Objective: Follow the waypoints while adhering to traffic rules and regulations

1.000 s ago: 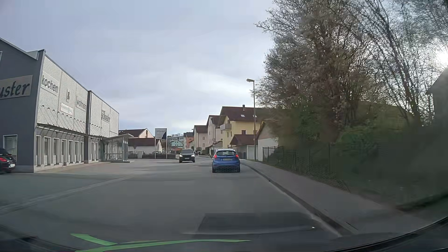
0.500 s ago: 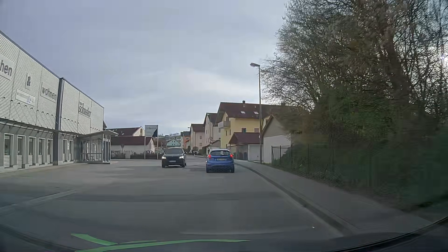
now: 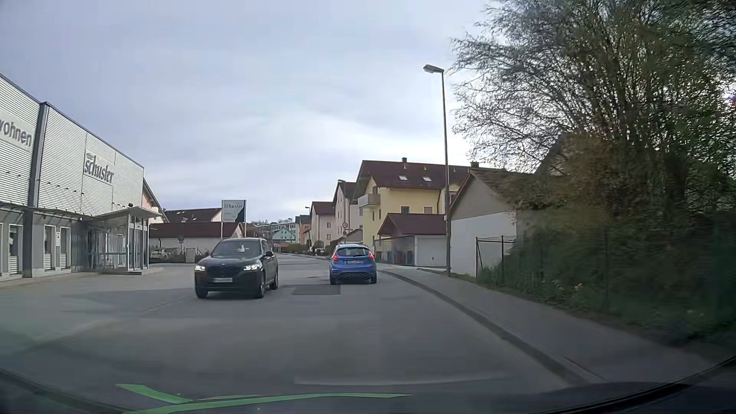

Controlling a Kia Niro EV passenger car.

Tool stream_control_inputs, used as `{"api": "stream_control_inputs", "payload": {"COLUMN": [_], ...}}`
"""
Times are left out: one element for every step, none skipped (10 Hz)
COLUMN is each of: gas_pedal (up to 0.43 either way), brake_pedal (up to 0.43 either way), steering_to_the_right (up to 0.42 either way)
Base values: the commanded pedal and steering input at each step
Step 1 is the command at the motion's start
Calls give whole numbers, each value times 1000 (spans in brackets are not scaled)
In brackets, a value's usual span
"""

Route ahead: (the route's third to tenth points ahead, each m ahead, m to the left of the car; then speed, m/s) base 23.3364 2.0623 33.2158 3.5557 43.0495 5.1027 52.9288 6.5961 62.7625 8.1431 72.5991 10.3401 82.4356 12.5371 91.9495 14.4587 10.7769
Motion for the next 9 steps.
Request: {"api": "stream_control_inputs", "payload": {"gas_pedal": [39, 47, 59, 59, 67, 67, 67, 67, 67], "brake_pedal": [0, 0, 0, 0, 0, 0, 0, 0, 0], "steering_to_the_right": [-5, -8, -11, -14, -15, -17, -19, -20, -21]}}
